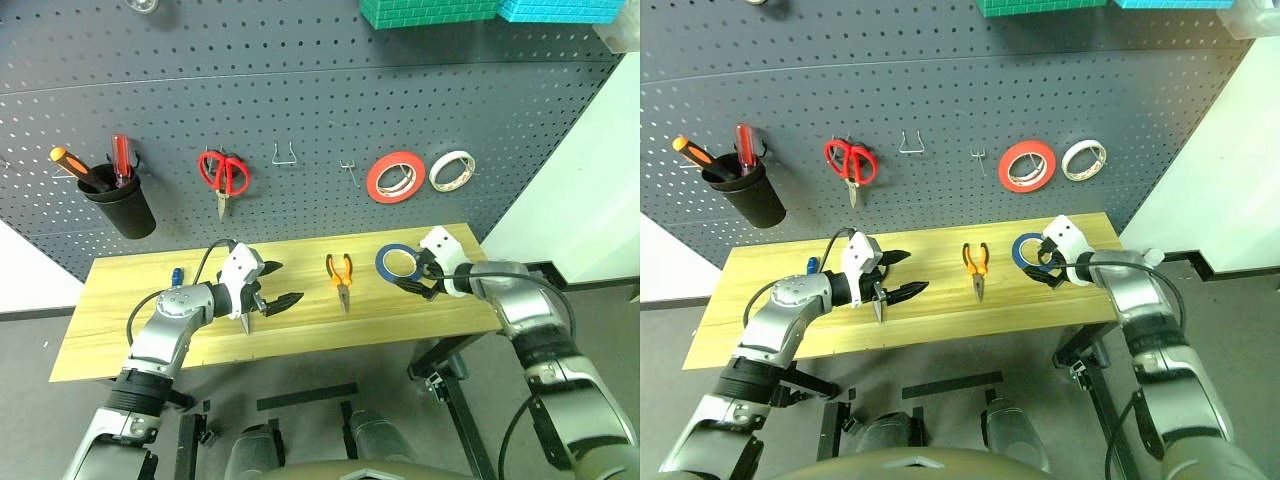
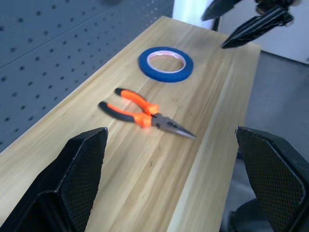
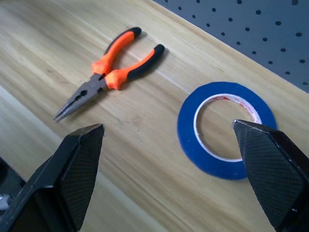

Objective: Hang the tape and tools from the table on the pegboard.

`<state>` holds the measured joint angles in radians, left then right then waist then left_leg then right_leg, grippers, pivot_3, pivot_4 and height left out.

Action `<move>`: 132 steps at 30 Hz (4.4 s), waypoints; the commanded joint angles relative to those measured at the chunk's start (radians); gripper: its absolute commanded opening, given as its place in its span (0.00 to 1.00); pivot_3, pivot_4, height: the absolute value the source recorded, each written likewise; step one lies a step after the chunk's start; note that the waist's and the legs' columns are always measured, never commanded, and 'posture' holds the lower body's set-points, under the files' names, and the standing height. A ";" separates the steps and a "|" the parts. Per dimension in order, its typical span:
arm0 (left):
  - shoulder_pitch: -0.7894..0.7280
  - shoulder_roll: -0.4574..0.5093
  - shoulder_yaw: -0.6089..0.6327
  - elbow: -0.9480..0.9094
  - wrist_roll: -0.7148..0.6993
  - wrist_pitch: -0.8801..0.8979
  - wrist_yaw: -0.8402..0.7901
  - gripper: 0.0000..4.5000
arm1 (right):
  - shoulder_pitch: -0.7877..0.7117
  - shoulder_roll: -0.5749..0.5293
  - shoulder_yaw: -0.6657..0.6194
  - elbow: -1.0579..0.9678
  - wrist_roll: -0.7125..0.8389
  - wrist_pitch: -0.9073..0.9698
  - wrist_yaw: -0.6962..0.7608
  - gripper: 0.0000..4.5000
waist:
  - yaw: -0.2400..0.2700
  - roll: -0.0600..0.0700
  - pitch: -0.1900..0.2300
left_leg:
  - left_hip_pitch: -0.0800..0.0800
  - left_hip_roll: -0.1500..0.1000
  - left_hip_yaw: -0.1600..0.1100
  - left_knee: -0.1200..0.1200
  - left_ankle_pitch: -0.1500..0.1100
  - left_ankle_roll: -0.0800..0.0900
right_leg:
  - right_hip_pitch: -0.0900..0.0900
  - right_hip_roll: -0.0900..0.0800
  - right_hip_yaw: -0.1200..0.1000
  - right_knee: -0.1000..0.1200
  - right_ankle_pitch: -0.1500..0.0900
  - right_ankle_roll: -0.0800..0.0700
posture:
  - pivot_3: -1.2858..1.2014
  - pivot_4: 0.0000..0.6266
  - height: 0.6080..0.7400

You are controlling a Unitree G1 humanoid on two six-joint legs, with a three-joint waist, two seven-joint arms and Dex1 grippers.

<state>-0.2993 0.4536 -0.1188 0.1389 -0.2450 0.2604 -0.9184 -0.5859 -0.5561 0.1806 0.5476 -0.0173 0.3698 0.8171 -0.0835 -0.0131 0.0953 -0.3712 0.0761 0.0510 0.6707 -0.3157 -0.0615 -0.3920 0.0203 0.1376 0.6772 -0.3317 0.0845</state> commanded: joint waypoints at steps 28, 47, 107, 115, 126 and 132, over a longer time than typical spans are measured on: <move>-0.129 -0.076 -0.006 0.216 0.073 -0.046 0.102 0.99 | -0.437 0.237 0.076 0.780 -0.250 -0.251 -0.213 1.00 | -0.008 0.005 0.102 | -0.002 0.002 0.000 0.009 0.001 -0.002 | -0.001 -0.001 -0.001 0.008 0.000 0.000 | 0.55 0.40 1.00; -0.085 -0.017 0.014 -0.002 0.038 0.077 0.085 1.00 | -0.471 0.221 -0.014 0.796 -0.231 -0.156 -0.159 0.96 | 0.017 0.002 0.198 | -0.004 0.006 0.002 0.010 0.001 -0.002 | -0.007 -0.008 -0.005 0.012 0.000 0.000 | 0.55 0.53 1.00; -0.020 0.103 0.181 -0.175 -0.140 -0.005 -0.016 1.00 | -0.112 -0.037 -0.107 -0.848 0.226 0.345 -0.010 0.15 | 0.003 -0.010 0.076 | -0.037 -0.004 -0.003 0.014 0.003 -0.005 | -0.040 -0.014 -0.015 0.017 0.000 0.001 | 0.51 0.15 1.00; 0.012 0.100 0.191 -0.208 -0.140 -0.004 0.019 1.00 | -0.136 0.007 0.059 -0.650 0.042 0.088 -0.103 0.15 | 0.009 -0.010 0.068 | -0.036 -0.005 -0.003 0.014 0.003 -0.005 | -0.039 -0.015 -0.015 0.020 0.000 0.001 | 0.53 0.14 1.00; 0.041 0.105 0.204 -0.247 -0.141 0.002 0.064 1.00 | -0.242 0.177 0.084 -0.249 -0.064 -0.154 -0.230 0.15 | 0.010 -0.010 0.051 | -0.033 -0.005 -0.003 0.015 0.004 -0.007 | -0.038 -0.015 -0.015 0.023 0.000 0.001 | 0.54 0.14 1.00; 0.039 0.102 0.202 -0.234 -0.122 -0.008 0.096 1.00 | -0.323 0.259 0.086 0.003 -0.112 -0.282 -0.298 0.15 | 0.012 -0.010 0.050 | -0.029 -0.005 -0.003 0.014 0.005 -0.008 | -0.034 -0.015 -0.016 0.023 0.000 0.001 | 0.54 0.14 1.00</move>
<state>-0.2556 0.5509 0.0640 -0.0764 -0.3742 0.2727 -0.8320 -0.8778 -0.3068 0.2753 0.5300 -0.1178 0.1339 0.5378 -0.0714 -0.0235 0.1453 -0.4000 0.0710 0.0484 0.6852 -0.3110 -0.0696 -0.4259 0.0054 0.1221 0.7004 -0.3313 0.0855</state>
